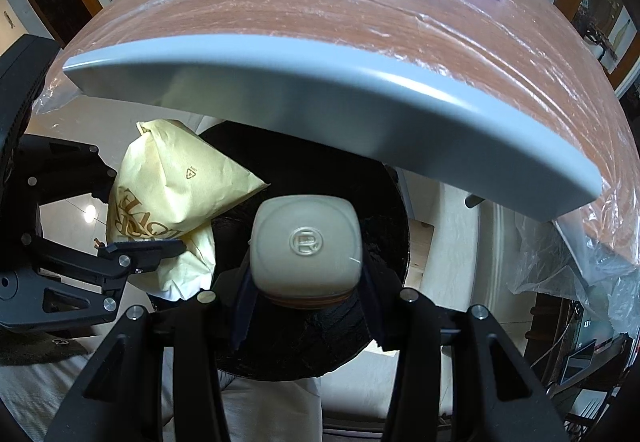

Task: Collect trash
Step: 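Open both tools to drop the bag and jar into the bin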

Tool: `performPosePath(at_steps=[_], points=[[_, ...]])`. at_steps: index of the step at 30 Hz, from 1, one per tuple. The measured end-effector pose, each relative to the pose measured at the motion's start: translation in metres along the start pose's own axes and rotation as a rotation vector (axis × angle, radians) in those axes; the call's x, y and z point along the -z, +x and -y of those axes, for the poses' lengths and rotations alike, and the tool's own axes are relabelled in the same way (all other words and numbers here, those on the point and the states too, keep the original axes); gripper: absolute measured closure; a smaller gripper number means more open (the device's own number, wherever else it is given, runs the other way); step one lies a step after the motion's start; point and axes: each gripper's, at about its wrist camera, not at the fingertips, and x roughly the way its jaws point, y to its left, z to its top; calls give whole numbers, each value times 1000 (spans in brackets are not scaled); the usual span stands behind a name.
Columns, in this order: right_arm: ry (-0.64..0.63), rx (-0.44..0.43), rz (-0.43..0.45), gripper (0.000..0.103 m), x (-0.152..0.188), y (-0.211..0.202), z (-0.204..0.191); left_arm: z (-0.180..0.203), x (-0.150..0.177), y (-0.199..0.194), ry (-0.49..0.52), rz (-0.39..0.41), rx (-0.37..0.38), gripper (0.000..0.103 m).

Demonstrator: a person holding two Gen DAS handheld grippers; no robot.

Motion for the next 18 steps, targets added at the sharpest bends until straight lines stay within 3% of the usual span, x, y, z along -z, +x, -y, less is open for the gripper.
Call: performPosePath(at_steps=[13,16,17,18], points=[[3,11,0,58,-3,8,-3,3,-4,7,22,11,-16,60],[17,4,13,55,-5,6,2,1,-6,0,20,46,-7,41],[18,3,19,48,-6,4,3,0,-6,-2,14,59,-3,32],[20,6,31,41,-6,1,3,-2,-6,-4,5,68,5,29]])
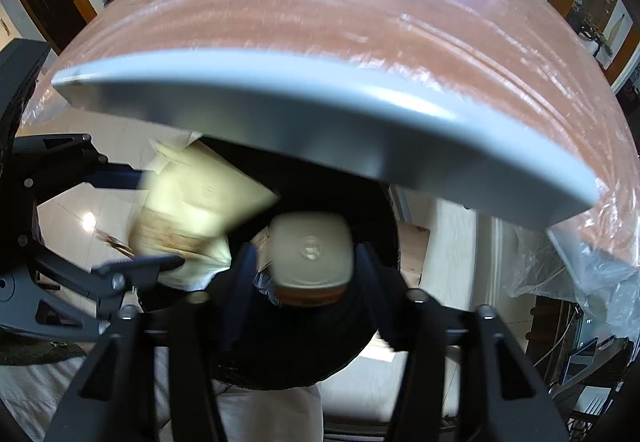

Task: Collect trash
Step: 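Open both tools to drop the bag and jar into the bin, then grasp the purple hair roller with the left tool while the right tool grasps the dental floss box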

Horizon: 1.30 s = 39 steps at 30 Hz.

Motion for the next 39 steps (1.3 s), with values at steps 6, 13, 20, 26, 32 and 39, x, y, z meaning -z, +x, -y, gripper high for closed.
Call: performPosePath(at_steps=[6,13,20,26,32,39], points=[[-17,3,40,39,1,-17,2,-7,2,-11,-40,18,32,29],[-6,-5,84,27,1,-39,17,-17,7,-33,-76,61,63,15],[17,-28,72,25,4,-36,30,-12,6,-36,-94,63,63,15],[13,-16,85,23,4,-46,25,-9,0,-46,-83,80,31,15],[40,39,306,6,-11,-99,29,-12,-17,-98,-116,208,42,13],[-3,112,441,4,-61,-127,37,-51,-58,-143,-244,352,136,2]])
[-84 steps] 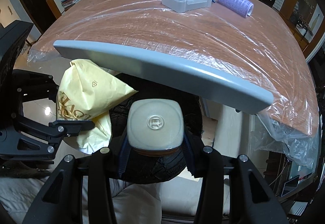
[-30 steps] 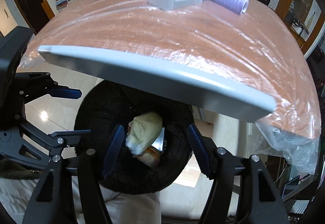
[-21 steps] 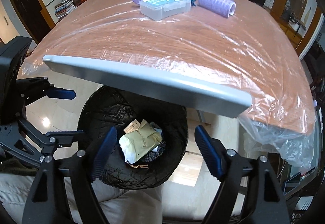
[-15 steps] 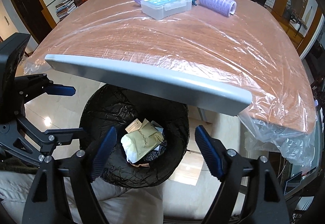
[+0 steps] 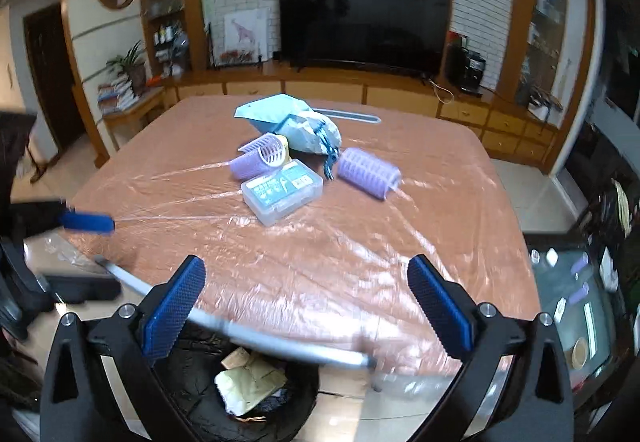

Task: Collect trash
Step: 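Grasp the purple hair roller with the left tool while the right tool grasps the dental floss box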

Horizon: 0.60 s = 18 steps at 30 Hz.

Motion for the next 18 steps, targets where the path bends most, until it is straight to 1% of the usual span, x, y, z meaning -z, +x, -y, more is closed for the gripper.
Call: performPosePath(at_steps=[2,4,5,7,9,11,14,18], points=[[-48,21,16,4,-10,7,-4,-6,-15,0,-7,21,-18,2],[-84,-2,12,4,-18,20,-7,-16,-33,8,-18,27,-48,2],[-97,-17,4,4,-23,27,-8,-21,-41,12,-24,27,-47,2],[-128,-47,-20,4,-32,48,-12,-31,-57,27,-46,14,-32,2],[-176,-56,-45,4,-36,66,-18,-41,-72,47,-76,-27,10,2],[-227,-77,-72,4,-39,83,-23,-48,-82,65,-93,-65,52,2],[-284,-102,-106,4,-42,106,-28,-54,-95,90,-106,-99,73,2],[-318,-156,-141,4,-45,130,-30,-65,-103,118,-148,-133,89,2]])
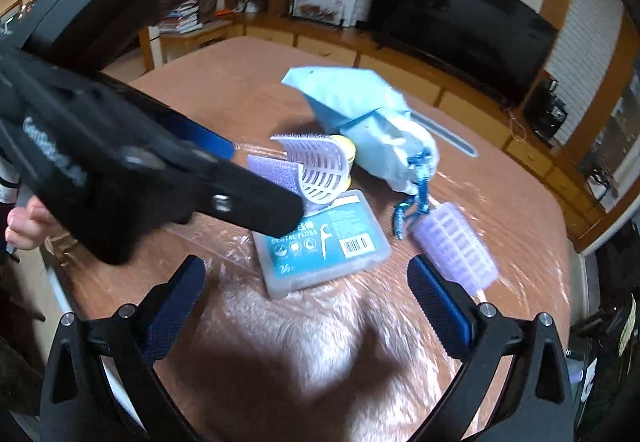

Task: Collect trash
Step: 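Grasp the purple hair roller with the left tool while the right tool grasps the dental floss box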

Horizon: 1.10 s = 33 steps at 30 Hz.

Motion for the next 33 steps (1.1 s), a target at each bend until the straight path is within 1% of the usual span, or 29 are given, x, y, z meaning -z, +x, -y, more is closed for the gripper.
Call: performPosePath(at_steps=[3,7,9,11,13,14,16,19,22,24,26,32,33], points=[[-16,-34,-10,4,-2,11,1,-3,-4,9,-18,-7,18,2],[-53,-55,-7,4,-7,21,-1,-8,-10,18,-53,-8,55,2],[-60,-89,-19,6,-10,26,-2,-11,-11,20,-74,3,81,3],[-69,-97,-8,7,-13,27,-2,-13,-12,21,-85,8,96,7],[-88,-93,-18,7,-15,29,-4,-17,-12,20,-84,9,98,16],[-104,-74,-21,8,-16,31,-6,-17,-13,20,-84,9,96,18],[-129,-64,-31,9,-18,33,-10,-21,-15,20,-88,5,101,26],[-150,-53,-36,14,-21,34,-12,-26,-14,19,-96,6,102,31],[-123,-68,-8,14,-23,29,-7,-33,-9,14,-115,12,109,31],[-104,-56,-14,7,-23,29,-1,-36,-7,11,-124,15,108,31],[-93,-61,-18,5,-22,29,4,-36,-5,12,-119,8,107,31],[-72,-142,-94,5,-24,49,9,-32,-5,12,-98,6,86,31],[-70,-145,-100,7,-23,50,8,-33,-4,11,-100,7,88,31]])
